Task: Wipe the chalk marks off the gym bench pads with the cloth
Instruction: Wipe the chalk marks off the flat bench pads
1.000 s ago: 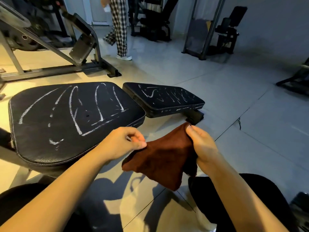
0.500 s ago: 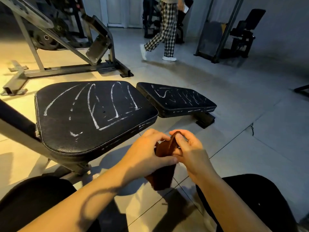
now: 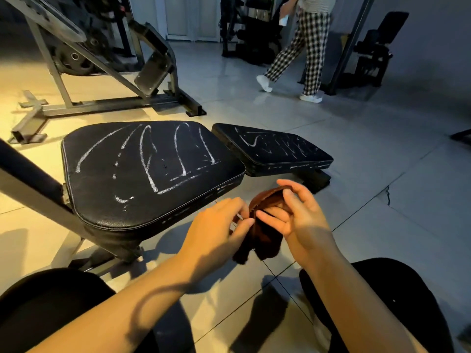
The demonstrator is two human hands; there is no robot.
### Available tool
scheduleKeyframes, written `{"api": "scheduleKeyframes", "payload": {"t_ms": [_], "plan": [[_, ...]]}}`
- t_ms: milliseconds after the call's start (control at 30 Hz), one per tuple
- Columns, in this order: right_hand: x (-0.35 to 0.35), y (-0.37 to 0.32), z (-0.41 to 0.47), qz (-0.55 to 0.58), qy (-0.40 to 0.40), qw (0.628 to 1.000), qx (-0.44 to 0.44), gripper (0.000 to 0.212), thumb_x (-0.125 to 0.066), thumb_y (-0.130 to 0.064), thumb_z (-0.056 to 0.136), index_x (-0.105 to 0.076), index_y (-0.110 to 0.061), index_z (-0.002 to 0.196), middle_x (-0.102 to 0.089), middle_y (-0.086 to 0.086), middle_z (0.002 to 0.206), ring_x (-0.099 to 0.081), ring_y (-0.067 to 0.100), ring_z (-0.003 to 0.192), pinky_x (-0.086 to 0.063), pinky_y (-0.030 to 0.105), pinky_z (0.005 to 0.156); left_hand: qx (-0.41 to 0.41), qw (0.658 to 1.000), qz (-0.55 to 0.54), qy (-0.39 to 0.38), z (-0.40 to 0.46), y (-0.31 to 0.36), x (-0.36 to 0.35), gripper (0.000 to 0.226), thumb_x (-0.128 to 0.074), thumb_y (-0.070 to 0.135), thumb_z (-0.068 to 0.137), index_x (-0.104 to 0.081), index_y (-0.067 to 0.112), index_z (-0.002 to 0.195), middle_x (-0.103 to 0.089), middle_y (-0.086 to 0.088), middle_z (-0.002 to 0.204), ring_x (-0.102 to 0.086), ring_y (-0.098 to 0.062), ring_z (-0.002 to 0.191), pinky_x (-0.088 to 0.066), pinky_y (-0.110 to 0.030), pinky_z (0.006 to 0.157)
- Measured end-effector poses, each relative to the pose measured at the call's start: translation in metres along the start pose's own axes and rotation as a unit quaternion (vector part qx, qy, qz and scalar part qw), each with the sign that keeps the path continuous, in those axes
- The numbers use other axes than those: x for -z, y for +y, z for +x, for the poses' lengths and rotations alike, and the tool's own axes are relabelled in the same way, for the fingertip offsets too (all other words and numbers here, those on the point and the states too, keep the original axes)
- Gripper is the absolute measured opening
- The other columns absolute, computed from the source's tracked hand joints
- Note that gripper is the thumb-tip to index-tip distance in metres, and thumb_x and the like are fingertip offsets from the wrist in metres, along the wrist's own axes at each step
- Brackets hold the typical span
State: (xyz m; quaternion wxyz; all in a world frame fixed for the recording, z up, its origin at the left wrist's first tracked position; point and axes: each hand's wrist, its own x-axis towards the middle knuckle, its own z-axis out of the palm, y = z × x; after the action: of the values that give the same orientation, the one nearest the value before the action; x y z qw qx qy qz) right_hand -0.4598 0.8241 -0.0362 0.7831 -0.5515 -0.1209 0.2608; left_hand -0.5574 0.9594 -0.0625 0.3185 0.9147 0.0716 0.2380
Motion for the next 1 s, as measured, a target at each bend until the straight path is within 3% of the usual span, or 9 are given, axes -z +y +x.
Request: {"api": "scheduleKeyframes", "payload": {"t_ms": [200, 300, 433, 567, 700, 767, 833, 933, 1000], "plan": [[0.005, -0.005, -0.001, 0.019, 0.026, 0.999, -0.004, 0.022, -0.044, -0.014, 0.101, -0.060, -0.018, 0.116, -0.066, 0.019, 0.112, -0.072, 0.028, 0.095, -0.061, 0.035, 0.073, 0.005, 1.000, 0.023, 0.013, -0.010, 0.005, -0.017, 0.033, -0.058, 0.064, 0.079, -0.049, 0.036, 0.094, -0.052, 0.023, 0.087, -0.056, -0.001, 0.082, -0.051, -0.025, 0.069], [0.007, -0.003, -0.003, 0.020, 0.014, 1.000, -0.002, 0.023, -0.044, -0.013, 0.100, -0.060, -0.017, 0.116, -0.069, 0.018, 0.106, -0.072, 0.028, 0.093, -0.061, 0.033, 0.071, 0.036, 0.999, 0.031, 0.002, -0.007, 0.006, -0.023, 0.027, -0.065, 0.051, 0.083, -0.045, 0.036, 0.093, -0.055, 0.020, 0.086, -0.059, -0.005, 0.082, -0.052, -0.028, 0.073], [0.009, -0.005, -0.005, -0.019, 0.034, 0.999, 0.017, 0.020, -0.046, -0.012, 0.100, -0.063, -0.019, 0.109, -0.072, 0.012, 0.095, -0.073, 0.024, 0.088, -0.061, 0.030, 0.067, 0.080, 0.997, 0.003, 0.014, -0.001, -0.002, -0.024, 0.014, -0.050, 0.035, 0.079, -0.048, 0.032, 0.092, -0.063, 0.009, 0.082, -0.061, -0.018, 0.079, -0.051, -0.042, 0.072], [0.022, -0.011, -0.001, -0.158, 0.077, 0.983, 0.057, 0.015, -0.053, -0.010, 0.098, -0.064, -0.021, 0.098, -0.072, 0.009, 0.085, -0.074, 0.018, 0.076, -0.060, 0.028, 0.062, 0.036, 0.998, 0.049, -0.023, 0.000, -0.005, -0.020, 0.013, -0.048, 0.030, 0.078, -0.058, 0.028, 0.087, -0.063, 0.007, 0.081, -0.060, -0.021, 0.081, -0.050, -0.042, 0.071], [0.040, -0.014, 0.006, -0.472, 0.106, 0.871, 0.087, 0.013, -0.063, -0.016, 0.093, -0.061, -0.026, 0.084, -0.065, 0.005, 0.070, -0.068, 0.019, 0.072, -0.060, 0.038, 0.068, 0.019, 0.997, 0.060, -0.049, 0.000, -0.011, -0.013, 0.007, -0.054, 0.019, 0.083, -0.060, 0.020, 0.087, -0.061, 0.001, 0.084, -0.059, -0.023, 0.080, -0.049, -0.038, 0.070], [0.039, -0.014, 0.004, -0.568, 0.101, 0.811, 0.102, 0.011, -0.061, -0.024, 0.094, -0.057, -0.025, 0.084, -0.060, 0.000, 0.072, -0.061, 0.017, 0.074, -0.050, 0.026, 0.061, 0.018, 0.996, 0.054, -0.073, 0.001, -0.014, -0.008, 0.009, -0.061, 0.010, 0.086, -0.060, 0.019, 0.088, -0.061, 0.000, 0.087, -0.057, -0.019, 0.080, -0.048, -0.036, 0.072], [0.038, -0.013, 0.002, -0.590, 0.091, 0.789, 0.147, 0.011, -0.061, -0.025, 0.094, -0.054, -0.023, 0.086, -0.055, -0.003, 0.086, -0.054, 0.015, 0.072, -0.039, 0.020, 0.056, 0.007, 0.994, 0.060, -0.091, -0.001, -0.016, -0.002, 0.012, -0.067, 0.010, 0.084, -0.061, 0.020, 0.087, -0.061, 0.002, 0.087, -0.054, -0.016, 0.080, -0.043, -0.031, 0.072], [0.034, -0.013, 0.001, -0.495, 0.089, 0.847, 0.170, 0.013, -0.060, -0.019, 0.094, -0.051, -0.021, 0.086, -0.053, -0.001, 0.097, -0.059, 0.016, 0.067, -0.051, 0.026, 0.057, 0.004, 0.992, 0.072, -0.104, -0.005, -0.018, 0.007, 0.016, -0.073, 0.021, 0.082, -0.058, 0.023, 0.080, -0.057, 0.005, 0.084, -0.048, -0.009, 0.075, -0.034, -0.017, 0.066], [0.029, -0.013, -0.001, -0.393, 0.093, 0.907, 0.119, 0.014, -0.056, -0.015, 0.096, -0.048, -0.021, 0.087, -0.059, 0.004, 0.081, -0.063, 0.016, 0.061, -0.054, 0.027, 0.053, 0.016, 0.992, 0.070, -0.107, -0.007, -0.016, 0.013, 0.021, -0.074, 0.026, 0.082, -0.055, 0.025, 0.075, -0.057, 0.007, 0.080, -0.050, -0.007, 0.072, -0.036, -0.016, 0.064]]}}
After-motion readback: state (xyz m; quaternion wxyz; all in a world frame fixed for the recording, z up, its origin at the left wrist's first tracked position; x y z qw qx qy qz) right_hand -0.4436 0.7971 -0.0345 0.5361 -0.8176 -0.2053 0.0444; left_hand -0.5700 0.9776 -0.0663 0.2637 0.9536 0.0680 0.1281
